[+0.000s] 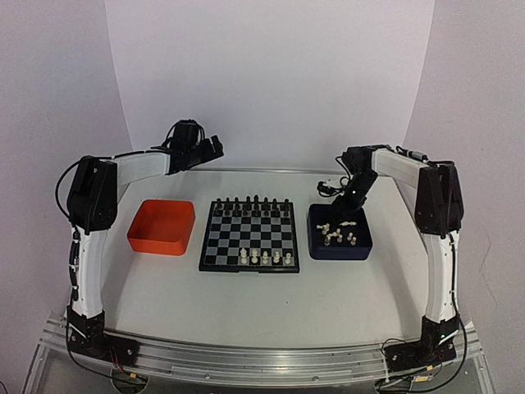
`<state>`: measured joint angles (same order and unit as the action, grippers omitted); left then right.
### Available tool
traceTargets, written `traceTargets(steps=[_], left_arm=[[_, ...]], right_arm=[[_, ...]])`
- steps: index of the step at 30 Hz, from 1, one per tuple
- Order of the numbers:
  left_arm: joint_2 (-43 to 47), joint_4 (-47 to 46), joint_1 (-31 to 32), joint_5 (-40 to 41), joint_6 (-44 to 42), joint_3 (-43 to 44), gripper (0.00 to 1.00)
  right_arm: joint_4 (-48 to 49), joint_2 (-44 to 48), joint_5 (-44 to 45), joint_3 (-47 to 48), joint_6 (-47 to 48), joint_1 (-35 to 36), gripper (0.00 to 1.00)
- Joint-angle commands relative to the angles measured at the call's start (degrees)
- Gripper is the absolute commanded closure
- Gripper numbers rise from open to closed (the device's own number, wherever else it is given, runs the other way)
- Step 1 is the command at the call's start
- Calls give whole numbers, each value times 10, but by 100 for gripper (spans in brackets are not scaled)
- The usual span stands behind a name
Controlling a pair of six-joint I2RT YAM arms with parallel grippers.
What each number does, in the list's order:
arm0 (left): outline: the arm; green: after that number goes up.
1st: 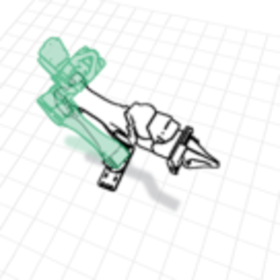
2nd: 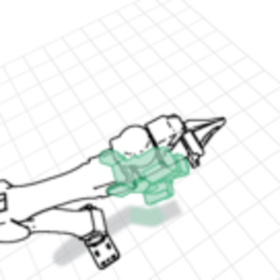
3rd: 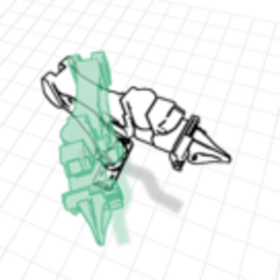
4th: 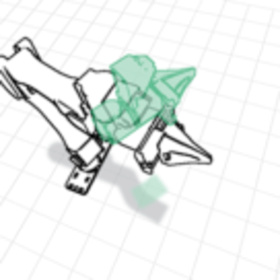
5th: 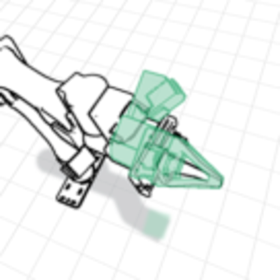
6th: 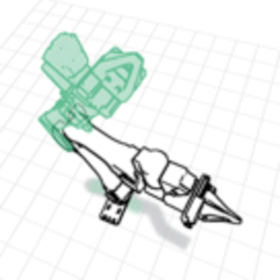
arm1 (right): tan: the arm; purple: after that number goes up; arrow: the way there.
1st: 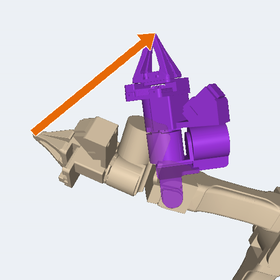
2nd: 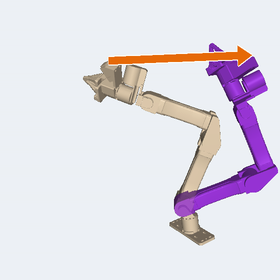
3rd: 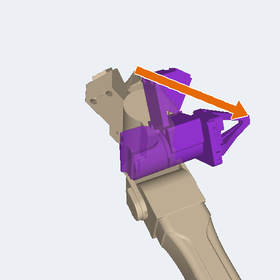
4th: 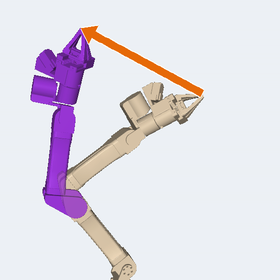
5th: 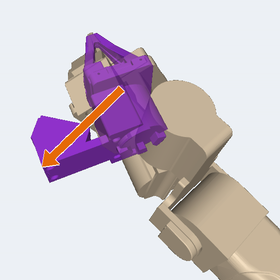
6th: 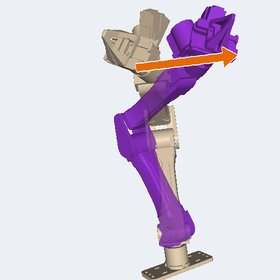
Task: Set up the chess pieces on the board
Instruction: Adjust the chess piece in the storage box.
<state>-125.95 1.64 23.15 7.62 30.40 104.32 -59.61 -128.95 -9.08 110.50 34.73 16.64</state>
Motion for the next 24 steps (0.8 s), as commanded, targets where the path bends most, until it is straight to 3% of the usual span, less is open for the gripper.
traceTargets(steps=[1,10,24], left_arm=[[0,15,-8,-12,-11,43,0],[-18,37,-18,-28,-9,83,0],[-62,117,-26,64,62,142,0]], right_arm=[[-5,-15,-13,16,21,11,37],[-1,-22,4,25,62,18,37],[15,-8,32,-3,78,27,37]])
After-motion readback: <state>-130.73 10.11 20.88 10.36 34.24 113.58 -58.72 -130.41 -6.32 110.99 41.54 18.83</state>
